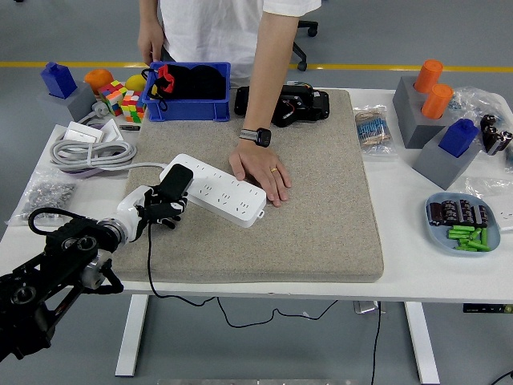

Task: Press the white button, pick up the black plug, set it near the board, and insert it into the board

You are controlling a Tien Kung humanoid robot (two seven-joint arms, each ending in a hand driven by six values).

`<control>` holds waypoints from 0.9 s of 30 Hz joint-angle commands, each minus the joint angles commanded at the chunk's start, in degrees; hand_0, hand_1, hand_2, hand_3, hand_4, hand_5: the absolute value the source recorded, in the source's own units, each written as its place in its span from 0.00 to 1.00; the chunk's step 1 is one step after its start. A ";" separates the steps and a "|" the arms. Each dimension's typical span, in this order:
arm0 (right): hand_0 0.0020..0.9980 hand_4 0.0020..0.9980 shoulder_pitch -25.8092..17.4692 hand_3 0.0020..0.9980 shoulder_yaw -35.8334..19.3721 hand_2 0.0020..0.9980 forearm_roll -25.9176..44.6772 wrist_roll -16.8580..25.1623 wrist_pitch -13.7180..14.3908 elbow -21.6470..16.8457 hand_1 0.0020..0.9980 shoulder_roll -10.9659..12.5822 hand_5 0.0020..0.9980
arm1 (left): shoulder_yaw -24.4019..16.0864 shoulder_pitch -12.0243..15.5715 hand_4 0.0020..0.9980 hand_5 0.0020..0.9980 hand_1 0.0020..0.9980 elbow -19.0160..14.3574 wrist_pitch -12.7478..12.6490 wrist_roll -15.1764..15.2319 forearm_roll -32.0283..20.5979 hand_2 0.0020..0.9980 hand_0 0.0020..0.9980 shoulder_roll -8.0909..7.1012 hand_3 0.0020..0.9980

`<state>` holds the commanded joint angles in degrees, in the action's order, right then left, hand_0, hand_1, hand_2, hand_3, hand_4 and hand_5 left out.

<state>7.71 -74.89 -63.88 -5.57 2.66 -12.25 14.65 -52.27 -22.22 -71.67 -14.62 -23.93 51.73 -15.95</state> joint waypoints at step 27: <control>0.62 0.65 -0.14 0.58 0.18 0.58 0.12 -0.01 -0.01 0.04 0.59 0.02 0.39 | 5.34 -6.53 0.53 0.00 0.30 8.20 3.63 0.29 -6.00 0.31 0.23 -0.29 0.55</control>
<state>7.56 -74.71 -63.76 -5.58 2.65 -12.20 14.66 -46.93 -28.75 -63.47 -10.98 -23.64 45.73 -16.24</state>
